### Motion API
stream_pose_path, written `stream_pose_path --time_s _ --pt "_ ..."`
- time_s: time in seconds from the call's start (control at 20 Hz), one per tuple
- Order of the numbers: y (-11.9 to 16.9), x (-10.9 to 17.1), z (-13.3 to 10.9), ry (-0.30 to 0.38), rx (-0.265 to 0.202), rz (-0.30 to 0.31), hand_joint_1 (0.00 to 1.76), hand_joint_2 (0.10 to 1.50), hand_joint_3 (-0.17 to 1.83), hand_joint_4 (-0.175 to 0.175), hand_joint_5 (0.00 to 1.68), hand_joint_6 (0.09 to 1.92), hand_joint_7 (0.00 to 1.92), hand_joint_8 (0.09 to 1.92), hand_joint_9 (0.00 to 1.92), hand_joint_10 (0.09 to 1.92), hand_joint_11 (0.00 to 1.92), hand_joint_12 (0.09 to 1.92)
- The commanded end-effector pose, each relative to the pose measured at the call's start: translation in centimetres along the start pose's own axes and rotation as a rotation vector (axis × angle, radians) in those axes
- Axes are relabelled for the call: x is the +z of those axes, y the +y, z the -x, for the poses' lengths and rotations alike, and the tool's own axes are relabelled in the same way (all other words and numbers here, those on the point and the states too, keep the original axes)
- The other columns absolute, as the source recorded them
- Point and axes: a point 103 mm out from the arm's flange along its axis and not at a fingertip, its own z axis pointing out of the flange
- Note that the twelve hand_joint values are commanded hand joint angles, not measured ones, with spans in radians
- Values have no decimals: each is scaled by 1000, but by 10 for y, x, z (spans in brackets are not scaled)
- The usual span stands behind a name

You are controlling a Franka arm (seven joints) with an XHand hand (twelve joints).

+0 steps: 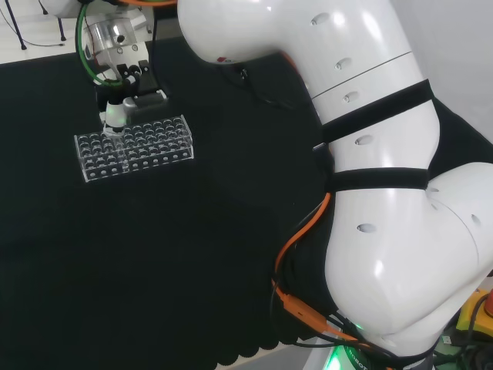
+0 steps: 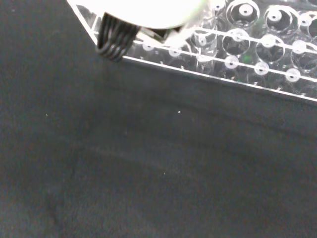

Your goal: Pick up the test tube.

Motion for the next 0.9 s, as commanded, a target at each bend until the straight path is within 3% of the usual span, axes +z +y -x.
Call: stream_pose_path --time_s 0.05,0.15,0.25,0.35,0.65,0.9 --pt "0 1 -4 25 41 60 1172 553 838 -175 729 1003 1247 794 1000 719 517 1416" --pt "-1 -2 -5 24 51 86 1204 545 828 -175 829 973 1332 771 1097 670 561 1394" --pt "-2 -4 -5 28 61 118 1269 639 710 -175 1048 872 1273 782 1186 676 639 1351" --pt "-3 -6 -5 39 74 147 1341 628 725 -175 1161 810 1299 783 1218 715 761 1292" --pt "-1 -14 -9 33 65 198 1437 503 897 -175 1250 780 1386 798 1244 715 1025 1217" --pt "1 -20 -10 11 50 220 1442 513 846 -175 1291 613 1424 730 1294 637 1080 1215"
